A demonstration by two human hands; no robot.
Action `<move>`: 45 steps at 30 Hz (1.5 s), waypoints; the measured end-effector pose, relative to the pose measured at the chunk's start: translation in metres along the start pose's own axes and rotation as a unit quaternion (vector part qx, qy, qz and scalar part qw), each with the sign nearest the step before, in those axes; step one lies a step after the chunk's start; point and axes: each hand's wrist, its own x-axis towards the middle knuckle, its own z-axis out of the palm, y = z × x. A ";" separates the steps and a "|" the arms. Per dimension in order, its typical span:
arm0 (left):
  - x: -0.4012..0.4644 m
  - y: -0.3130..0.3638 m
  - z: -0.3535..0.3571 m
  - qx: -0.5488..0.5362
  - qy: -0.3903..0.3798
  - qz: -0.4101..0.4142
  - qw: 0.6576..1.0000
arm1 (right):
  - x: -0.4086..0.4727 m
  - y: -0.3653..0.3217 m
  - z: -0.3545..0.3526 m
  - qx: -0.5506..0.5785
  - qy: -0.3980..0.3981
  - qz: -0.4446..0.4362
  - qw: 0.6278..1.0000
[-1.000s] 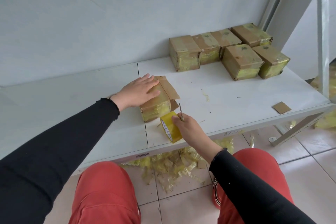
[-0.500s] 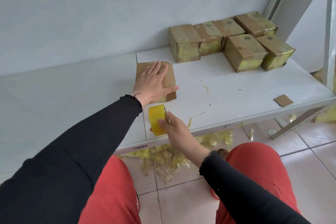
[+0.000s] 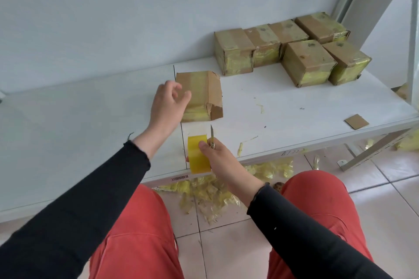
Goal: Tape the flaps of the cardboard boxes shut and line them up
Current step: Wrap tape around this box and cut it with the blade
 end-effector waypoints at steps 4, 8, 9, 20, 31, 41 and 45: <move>-0.072 -0.023 0.009 -0.090 -0.192 -0.202 0.956 | 0.006 -0.007 -0.018 -0.117 0.035 -0.030 0.992; -0.084 -0.024 0.021 -0.237 -0.199 -0.252 0.917 | 0.027 -0.027 -0.049 -0.282 0.115 -0.116 0.945; -0.085 -0.023 0.023 -0.252 -0.182 -0.253 0.916 | 0.032 -0.031 -0.054 -0.333 0.105 -0.123 0.929; -0.092 -0.016 0.037 -0.412 -0.093 -0.281 0.862 | 0.068 -0.037 -0.053 -0.629 0.079 -0.252 0.731; -0.092 -0.010 0.039 -0.423 -0.055 -0.251 0.869 | 0.086 -0.029 -0.068 -0.761 0.065 -0.163 0.624; -0.090 -0.006 0.028 -0.415 -0.102 -0.269 0.863 | 0.088 -0.048 -0.055 -0.618 0.062 -0.250 0.743; -0.093 -0.015 0.016 -0.364 -0.173 -0.257 0.878 | 0.087 -0.054 -0.053 -0.629 0.053 -0.223 0.743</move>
